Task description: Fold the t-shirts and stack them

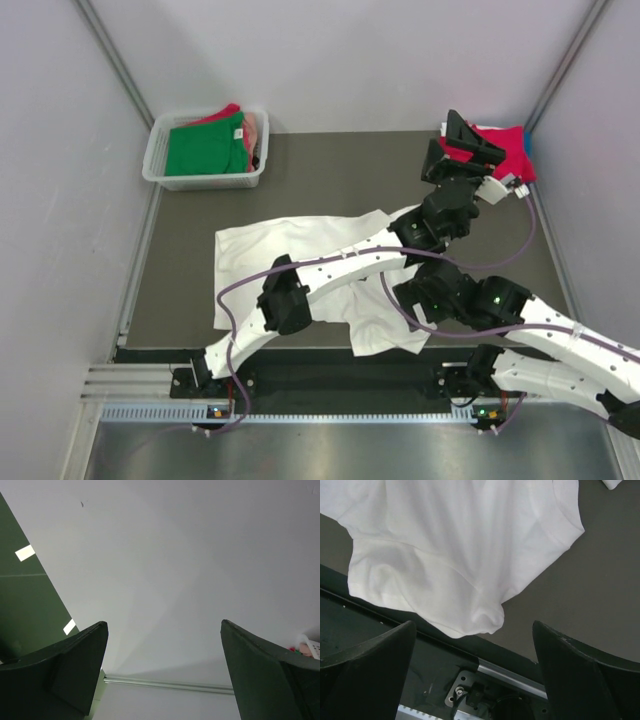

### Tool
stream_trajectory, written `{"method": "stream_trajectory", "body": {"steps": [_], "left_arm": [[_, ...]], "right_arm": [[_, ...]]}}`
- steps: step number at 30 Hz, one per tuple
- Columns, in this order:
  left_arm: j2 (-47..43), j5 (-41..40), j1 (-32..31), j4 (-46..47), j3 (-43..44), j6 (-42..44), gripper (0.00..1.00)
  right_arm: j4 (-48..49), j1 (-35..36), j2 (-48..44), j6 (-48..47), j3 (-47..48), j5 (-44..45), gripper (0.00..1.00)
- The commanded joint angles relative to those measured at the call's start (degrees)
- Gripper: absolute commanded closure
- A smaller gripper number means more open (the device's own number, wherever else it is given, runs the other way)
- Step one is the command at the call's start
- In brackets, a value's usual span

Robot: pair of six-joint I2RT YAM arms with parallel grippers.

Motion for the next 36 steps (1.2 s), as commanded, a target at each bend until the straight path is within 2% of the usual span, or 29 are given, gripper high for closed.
{"method": "stream_trajectory", "body": {"steps": [1, 36], "left_arm": [[8.1, 1.6, -5.2, 1.9, -2.9, 17.1, 0.02], [8.5, -0.7, -5.7, -1.2, -4.9, 14.1, 0.02]], "right_arm": [[18.6, 0.0, -3.4, 1.6, 6.0, 2.3, 0.0], [17.0, 0.0, -4.9, 3.9, 3.3, 3.4, 0.0]]}}
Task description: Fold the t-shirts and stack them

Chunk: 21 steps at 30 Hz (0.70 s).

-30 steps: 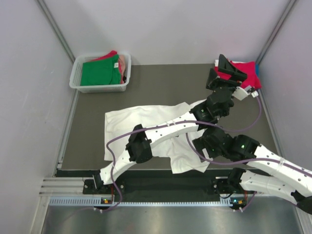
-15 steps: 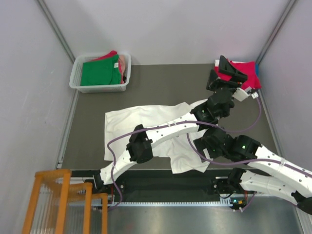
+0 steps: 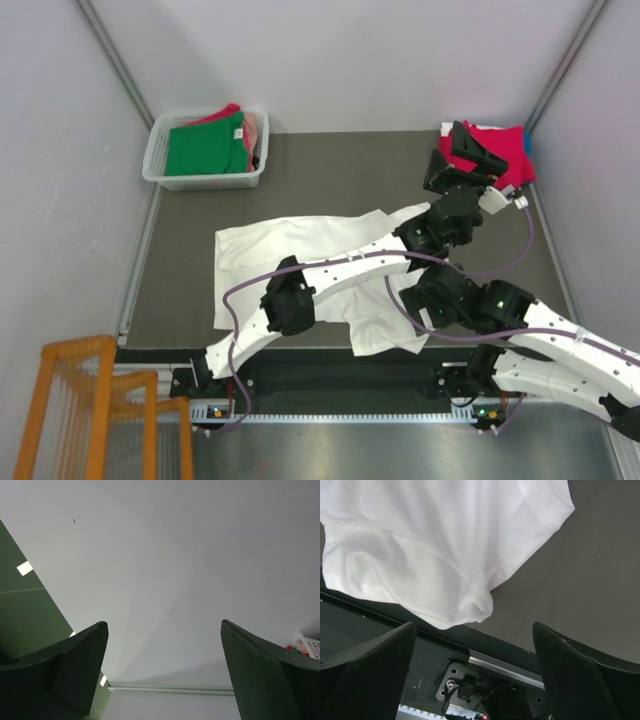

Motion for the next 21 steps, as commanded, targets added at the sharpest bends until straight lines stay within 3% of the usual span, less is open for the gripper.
{"method": "stream_trajectory", "body": {"steps": [1, 21], "left_arm": [[6.8, -0.4, -5.0, -0.5, -3.7, 13.9, 0.02], [6.6, -2.6, -4.9, -2.2, -4.4, 12.0, 0.03]], "right_arm": [[20.6, -0.1, -2.5, 2.3, 5.3, 1.5, 0.01], [20.3, -0.2, -3.9, 2.2, 3.3, 0.9, 0.0]]}}
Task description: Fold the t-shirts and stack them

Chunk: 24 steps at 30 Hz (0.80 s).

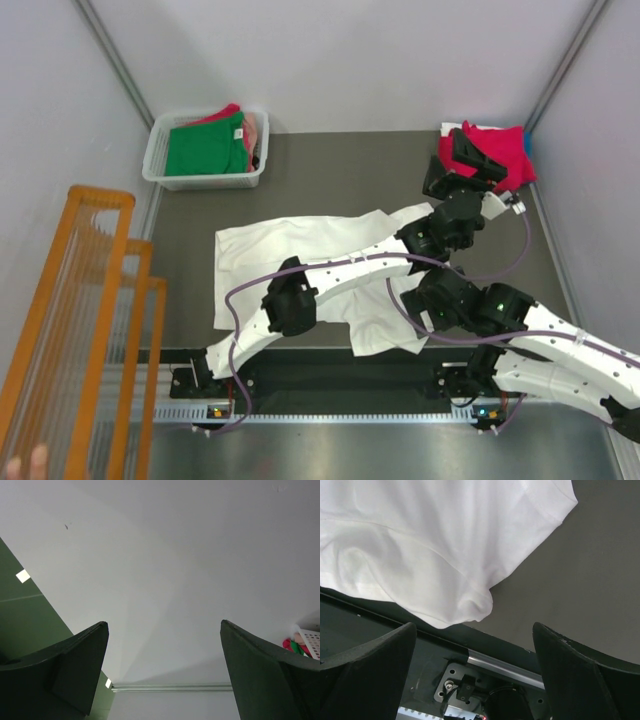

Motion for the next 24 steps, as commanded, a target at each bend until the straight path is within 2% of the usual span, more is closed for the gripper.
{"method": "stream_trajectory", "body": {"steps": [1, 24], "left_arm": [[6.2, -1.2, -4.7, -0.4, -3.6, 11.9, 0.03], [5.4, -3.4, -4.7, -3.1, -5.7, 9.0, 0.04]], "right_arm": [[20.0, -0.1, -2.8, 1.9, 5.1, 1.0, 0.0], [20.2, -0.1, -3.1, 2.5, 3.4, 0.7, 0.0]]}}
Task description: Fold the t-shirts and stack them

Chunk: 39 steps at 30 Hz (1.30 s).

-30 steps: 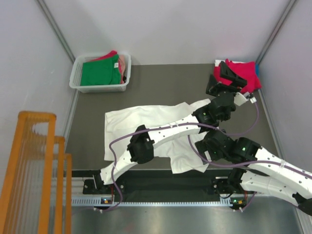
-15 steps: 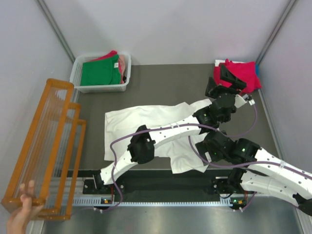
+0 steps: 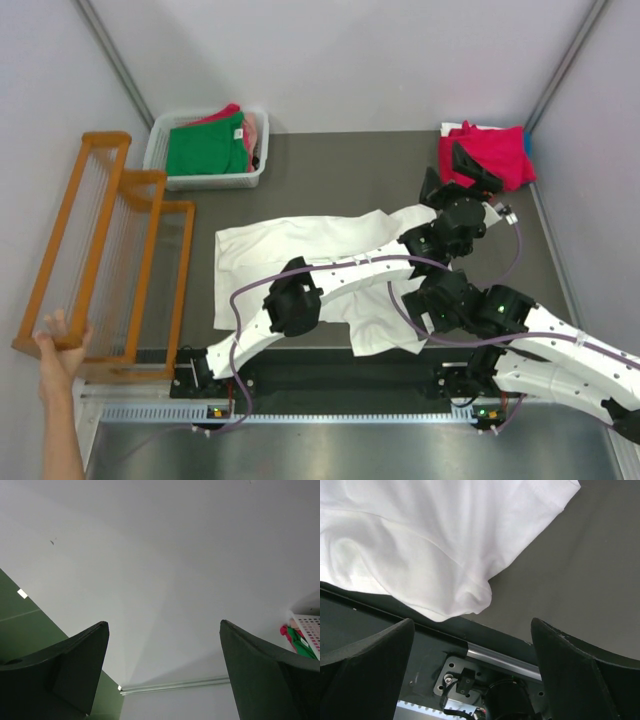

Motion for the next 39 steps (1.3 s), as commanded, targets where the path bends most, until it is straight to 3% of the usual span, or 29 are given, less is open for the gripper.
{"method": "stream_trajectory", "body": {"steps": [1, 39], "left_arm": [[4.5, -1.1, -4.4, -0.6, -2.9, 9.0, 0.04], [3.5, -2.3, -3.7, -3.6, -6.0, 5.7, 0.07]], "right_arm": [[20.4, -0.1, -2.2, 1.5, 4.6, 1.1, 0.0], [20.9, 0.0, -1.8, 1.8, 3.6, 0.6, 0.0]]}}
